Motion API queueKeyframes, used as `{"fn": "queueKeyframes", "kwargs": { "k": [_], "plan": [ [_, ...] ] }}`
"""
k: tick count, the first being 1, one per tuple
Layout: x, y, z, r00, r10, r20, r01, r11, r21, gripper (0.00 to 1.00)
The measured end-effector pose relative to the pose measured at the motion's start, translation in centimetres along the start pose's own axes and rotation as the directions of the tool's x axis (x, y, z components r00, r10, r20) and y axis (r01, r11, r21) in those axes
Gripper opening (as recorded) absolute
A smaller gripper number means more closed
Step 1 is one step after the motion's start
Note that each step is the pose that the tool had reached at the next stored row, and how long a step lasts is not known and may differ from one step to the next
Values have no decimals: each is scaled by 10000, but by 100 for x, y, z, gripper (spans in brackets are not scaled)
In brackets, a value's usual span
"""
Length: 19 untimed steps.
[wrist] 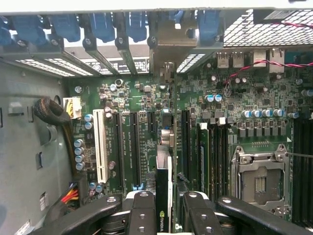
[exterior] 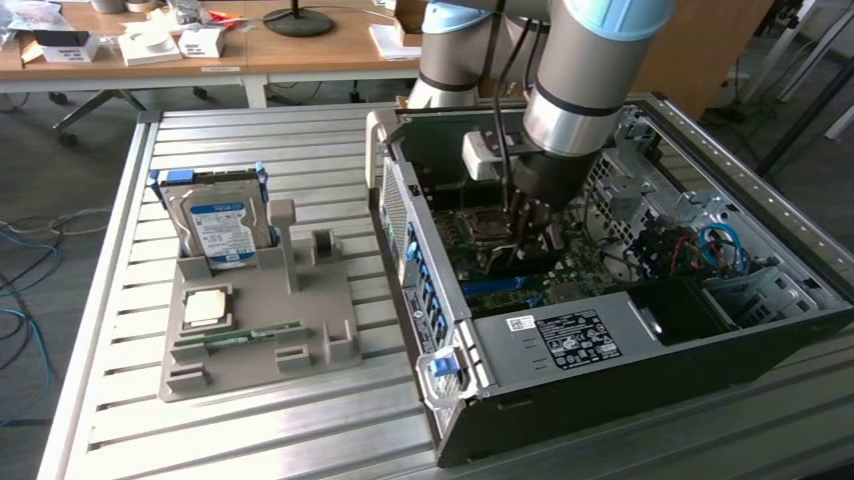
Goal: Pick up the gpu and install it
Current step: 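Insert the gpu into the slot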
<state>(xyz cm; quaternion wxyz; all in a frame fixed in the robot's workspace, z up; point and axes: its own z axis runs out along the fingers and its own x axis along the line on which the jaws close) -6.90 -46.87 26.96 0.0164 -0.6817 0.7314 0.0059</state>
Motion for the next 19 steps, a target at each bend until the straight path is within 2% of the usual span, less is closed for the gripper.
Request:
{"fn": "queueKeyframes", "kwargs": {
  "k": [19],
  "plan": [
    [1, 25, 26, 10000, -2, -3, 2, 10000, -1, 26]
  ]
}}
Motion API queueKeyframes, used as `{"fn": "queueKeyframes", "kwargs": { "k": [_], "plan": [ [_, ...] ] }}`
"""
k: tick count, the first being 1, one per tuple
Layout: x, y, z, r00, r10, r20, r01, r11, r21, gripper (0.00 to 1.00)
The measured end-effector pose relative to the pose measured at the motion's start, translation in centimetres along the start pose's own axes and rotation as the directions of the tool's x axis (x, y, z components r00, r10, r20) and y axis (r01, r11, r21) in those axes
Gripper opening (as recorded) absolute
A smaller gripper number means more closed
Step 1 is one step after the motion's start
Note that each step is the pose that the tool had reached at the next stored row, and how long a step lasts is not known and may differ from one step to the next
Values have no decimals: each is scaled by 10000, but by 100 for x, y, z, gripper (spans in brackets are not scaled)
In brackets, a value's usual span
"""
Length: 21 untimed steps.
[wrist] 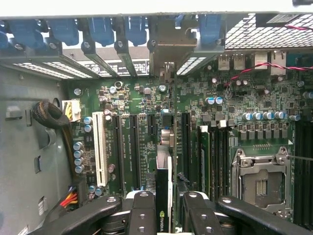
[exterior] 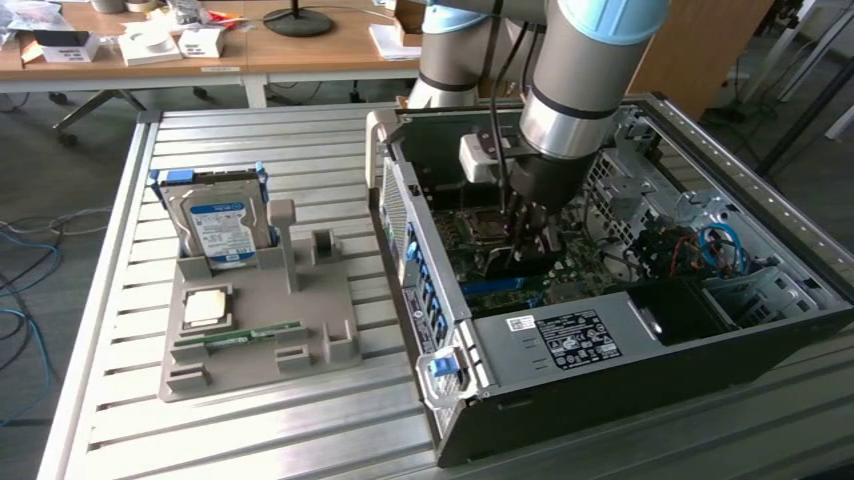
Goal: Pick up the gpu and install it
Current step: 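Insert the gpu into the slot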
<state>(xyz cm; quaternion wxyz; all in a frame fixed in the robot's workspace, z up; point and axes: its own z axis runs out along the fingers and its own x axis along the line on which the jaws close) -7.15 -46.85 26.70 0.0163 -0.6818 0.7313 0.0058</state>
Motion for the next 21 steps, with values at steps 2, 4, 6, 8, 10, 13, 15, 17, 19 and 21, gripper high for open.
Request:
{"fn": "queueKeyframes", "kwargs": {
  "k": [2, 4, 6, 8, 10, 13, 15, 17, 19, 21],
  "plan": [
    [0, 0, 1, 10000, 0, -1, 0, 10000, 0, 26],
    [0, 0, 2, 10000, 0, 1, 0, 10000, 0, 26],
    [0, -1, 2, 10000, 1, 0, -1, 10000, -4, 26],
    [-1, -11, 4, 10000, 3, 0, -3, 10000, -56, 26],
    [-1, -18, 2, 10000, 3, -6, -3, 10000, -96, 26],
    [-2, -29, 3, 10000, 5, -9, -5, 9999, -151, 26],
    [-2, -29, 2, 10000, 6, -11, -6, 9999, -152, 26],
    [-2, -29, 2, 10000, -46, -10, 46, 9999, -154, 26],
    [-2, -29, 3, 9997, -238, -7, 238, 9996, -160, 26],
    [-2, -29, 3, 9996, -269, -7, 269, 9995, -161, 26]
  ]
}}
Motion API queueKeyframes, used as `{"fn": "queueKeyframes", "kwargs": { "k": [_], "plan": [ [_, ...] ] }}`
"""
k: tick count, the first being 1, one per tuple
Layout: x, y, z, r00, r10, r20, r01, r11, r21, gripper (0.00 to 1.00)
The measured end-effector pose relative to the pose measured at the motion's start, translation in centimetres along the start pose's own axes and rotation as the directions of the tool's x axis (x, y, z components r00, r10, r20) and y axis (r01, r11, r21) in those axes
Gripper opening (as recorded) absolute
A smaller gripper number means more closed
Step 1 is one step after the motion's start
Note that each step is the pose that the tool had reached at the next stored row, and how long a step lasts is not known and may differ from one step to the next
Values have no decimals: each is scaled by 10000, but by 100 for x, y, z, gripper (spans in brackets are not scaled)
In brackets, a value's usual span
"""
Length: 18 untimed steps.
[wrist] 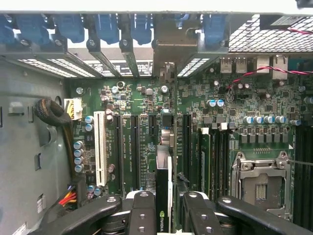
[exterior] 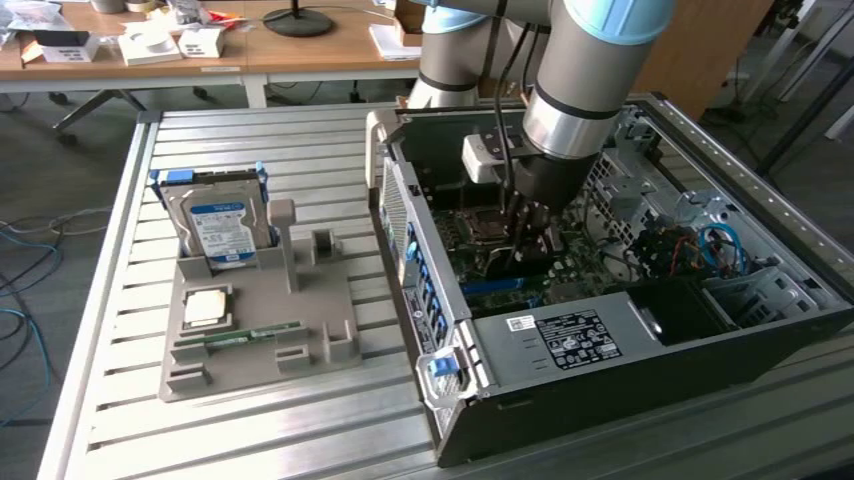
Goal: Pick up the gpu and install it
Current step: 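Insert the gpu into the slot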
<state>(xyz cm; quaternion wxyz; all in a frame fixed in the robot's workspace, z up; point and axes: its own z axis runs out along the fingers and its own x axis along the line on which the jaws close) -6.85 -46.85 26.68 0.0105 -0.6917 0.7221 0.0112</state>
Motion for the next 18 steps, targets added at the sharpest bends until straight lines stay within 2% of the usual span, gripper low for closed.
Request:
{"fn": "queueKeyframes", "kwargs": {
  "k": [18],
  "plan": [
    [-11, 1, 2, 10000, -74, 2, 74, 10000, -2, 26]
  ]
}}
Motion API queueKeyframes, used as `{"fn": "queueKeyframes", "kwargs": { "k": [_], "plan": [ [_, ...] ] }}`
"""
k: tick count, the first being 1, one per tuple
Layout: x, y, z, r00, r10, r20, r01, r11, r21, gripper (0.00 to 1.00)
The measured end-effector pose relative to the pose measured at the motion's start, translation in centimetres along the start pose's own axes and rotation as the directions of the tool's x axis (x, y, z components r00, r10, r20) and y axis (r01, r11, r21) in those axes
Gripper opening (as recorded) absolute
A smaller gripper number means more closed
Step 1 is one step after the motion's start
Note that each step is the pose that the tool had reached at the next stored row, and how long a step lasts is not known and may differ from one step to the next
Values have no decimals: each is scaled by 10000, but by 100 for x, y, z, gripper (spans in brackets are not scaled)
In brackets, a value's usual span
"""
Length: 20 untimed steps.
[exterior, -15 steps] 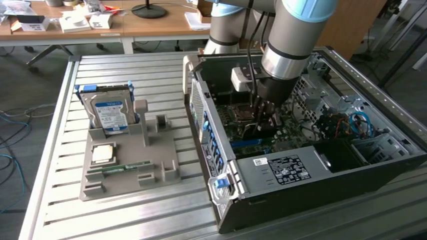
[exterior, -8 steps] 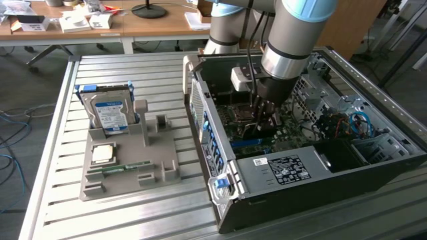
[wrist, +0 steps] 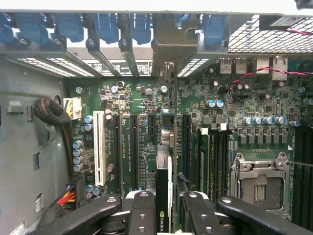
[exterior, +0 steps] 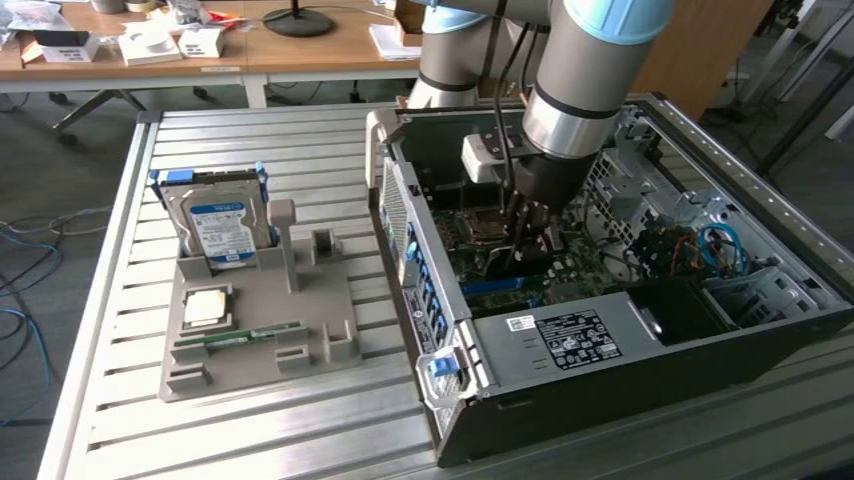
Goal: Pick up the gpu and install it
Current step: 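Insert the gpu into the slot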
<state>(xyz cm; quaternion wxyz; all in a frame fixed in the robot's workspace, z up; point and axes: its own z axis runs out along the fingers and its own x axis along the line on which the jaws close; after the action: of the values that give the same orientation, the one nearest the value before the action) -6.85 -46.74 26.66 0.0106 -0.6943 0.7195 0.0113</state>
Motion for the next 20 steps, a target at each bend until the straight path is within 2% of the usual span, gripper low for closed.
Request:
{"fn": "queueKeyframes", "kwargs": {
  "k": [20],
  "plan": [
    [-21, 10, 7, 10000, -99, 3, 99, 10000, -2, 26]
  ]
}}
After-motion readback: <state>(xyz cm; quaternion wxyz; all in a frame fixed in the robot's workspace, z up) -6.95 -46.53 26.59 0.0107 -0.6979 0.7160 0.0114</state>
